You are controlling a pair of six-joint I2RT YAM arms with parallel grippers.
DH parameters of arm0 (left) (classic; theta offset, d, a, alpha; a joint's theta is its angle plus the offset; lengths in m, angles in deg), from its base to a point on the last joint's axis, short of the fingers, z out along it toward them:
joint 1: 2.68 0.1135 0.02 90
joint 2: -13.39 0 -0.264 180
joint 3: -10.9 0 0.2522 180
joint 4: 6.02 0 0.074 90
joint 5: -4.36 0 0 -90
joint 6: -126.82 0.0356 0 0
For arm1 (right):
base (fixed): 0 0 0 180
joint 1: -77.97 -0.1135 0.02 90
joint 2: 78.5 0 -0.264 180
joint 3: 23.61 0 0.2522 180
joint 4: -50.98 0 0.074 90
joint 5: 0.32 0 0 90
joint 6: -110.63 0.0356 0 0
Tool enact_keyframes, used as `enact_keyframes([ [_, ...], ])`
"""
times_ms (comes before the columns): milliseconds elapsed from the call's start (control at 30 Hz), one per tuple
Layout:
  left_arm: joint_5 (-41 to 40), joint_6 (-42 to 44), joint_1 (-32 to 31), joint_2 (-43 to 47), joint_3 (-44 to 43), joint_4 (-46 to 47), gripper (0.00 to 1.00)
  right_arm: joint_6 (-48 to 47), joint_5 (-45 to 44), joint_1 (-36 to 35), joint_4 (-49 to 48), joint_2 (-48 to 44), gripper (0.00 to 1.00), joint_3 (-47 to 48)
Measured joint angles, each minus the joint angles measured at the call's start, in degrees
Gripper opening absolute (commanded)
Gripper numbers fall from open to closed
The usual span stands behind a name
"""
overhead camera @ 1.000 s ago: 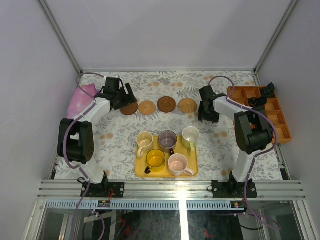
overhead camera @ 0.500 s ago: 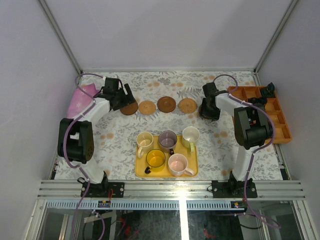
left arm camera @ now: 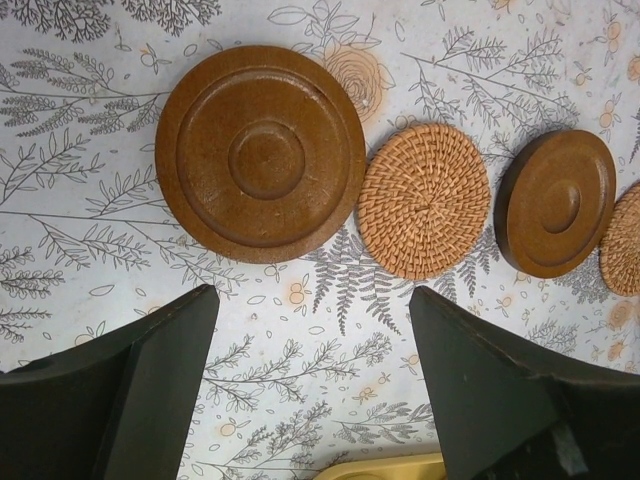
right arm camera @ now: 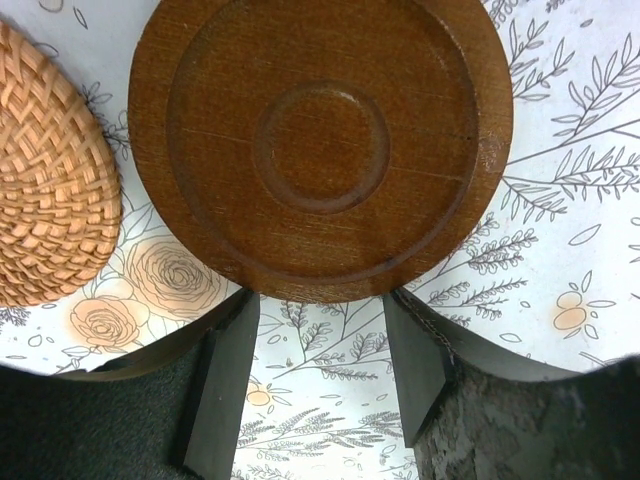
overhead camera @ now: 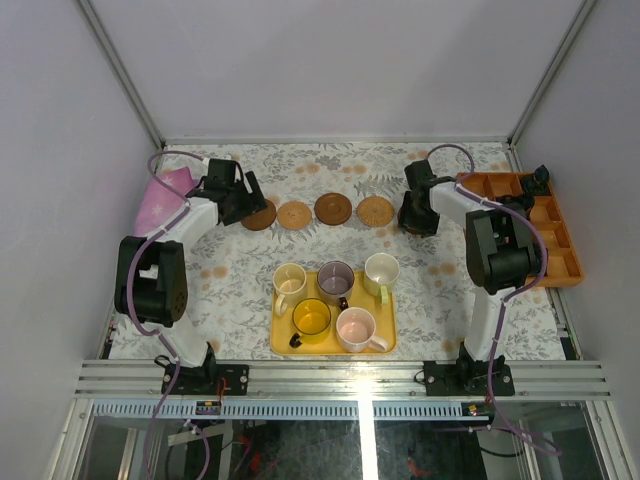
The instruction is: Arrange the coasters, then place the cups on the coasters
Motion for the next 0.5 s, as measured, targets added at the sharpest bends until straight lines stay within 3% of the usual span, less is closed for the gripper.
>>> enact_keyframes([
  [500,0.0,0.0,0.0,0.0,0.2,0.0,0.78,-1.2,-0.4,0.4,-0.6,2.3,0.59,3.1],
])
